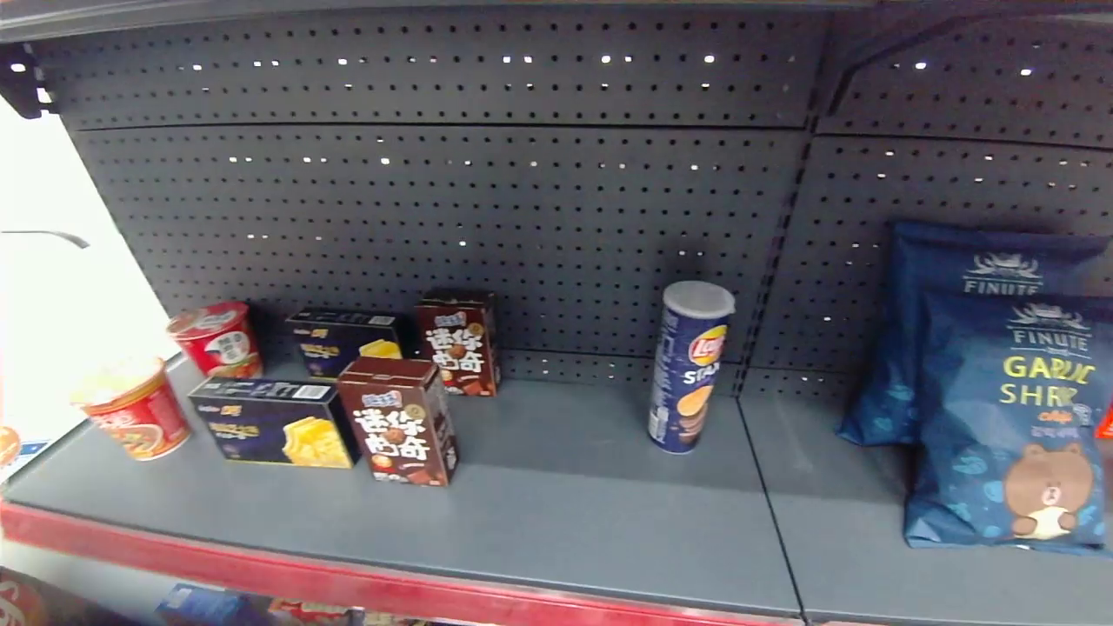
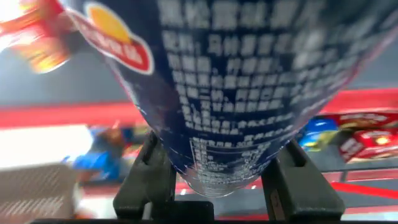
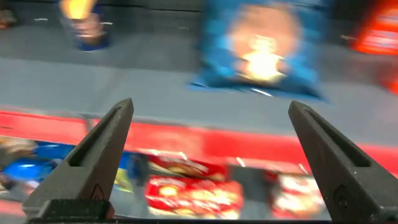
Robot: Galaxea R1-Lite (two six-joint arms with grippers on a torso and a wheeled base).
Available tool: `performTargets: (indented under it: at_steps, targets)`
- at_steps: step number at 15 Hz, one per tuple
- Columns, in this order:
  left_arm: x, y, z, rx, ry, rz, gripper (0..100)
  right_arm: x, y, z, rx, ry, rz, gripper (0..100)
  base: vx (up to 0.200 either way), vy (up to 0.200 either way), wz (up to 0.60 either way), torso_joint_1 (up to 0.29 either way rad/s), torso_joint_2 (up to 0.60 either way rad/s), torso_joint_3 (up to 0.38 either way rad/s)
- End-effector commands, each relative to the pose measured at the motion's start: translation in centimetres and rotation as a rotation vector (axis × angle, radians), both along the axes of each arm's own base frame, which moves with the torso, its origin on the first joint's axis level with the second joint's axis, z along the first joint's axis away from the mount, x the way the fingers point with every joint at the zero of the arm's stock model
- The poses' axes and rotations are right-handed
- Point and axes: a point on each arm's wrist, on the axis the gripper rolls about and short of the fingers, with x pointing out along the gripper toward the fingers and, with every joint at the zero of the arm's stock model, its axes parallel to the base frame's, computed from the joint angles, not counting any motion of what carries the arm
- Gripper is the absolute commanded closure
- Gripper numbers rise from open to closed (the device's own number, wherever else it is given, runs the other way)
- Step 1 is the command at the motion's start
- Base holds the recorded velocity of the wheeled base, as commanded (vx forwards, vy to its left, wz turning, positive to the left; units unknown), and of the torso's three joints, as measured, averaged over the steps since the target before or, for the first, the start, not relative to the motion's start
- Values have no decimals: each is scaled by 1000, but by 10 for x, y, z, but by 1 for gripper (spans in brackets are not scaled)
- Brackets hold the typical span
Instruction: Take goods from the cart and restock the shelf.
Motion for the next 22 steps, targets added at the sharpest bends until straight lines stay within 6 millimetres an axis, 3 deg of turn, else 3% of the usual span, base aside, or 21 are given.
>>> performTargets:
  at_steps: [1,13,14,15,16,22]
  targets:
    - [1,0,0,1,3,0,100,0,0,0,0,0,1,0,0,0,0,0,0,0]
    - [-9,3,-11,10,14,62,100,4,0,1,-7,51,-20,0,0,0,0,0,0,0]
    - [-11,3,-9,10,11,65,100,2,0,13,-21,17,26,0,0,0,0,0,0,0]
    - [-12,3,-10,14,17,66,100,1,1,70,-14,-42,79,0,0,0,0,0,0,0]
    - [-13,3,-13,19,28,69,100,28,2,106,38,52,100,0,0,0,0,0,0,0]
    - [-26,6,-22,27,-4,107,100,42,11,102,-27,169,520,0,0,0,0,0,0,0]
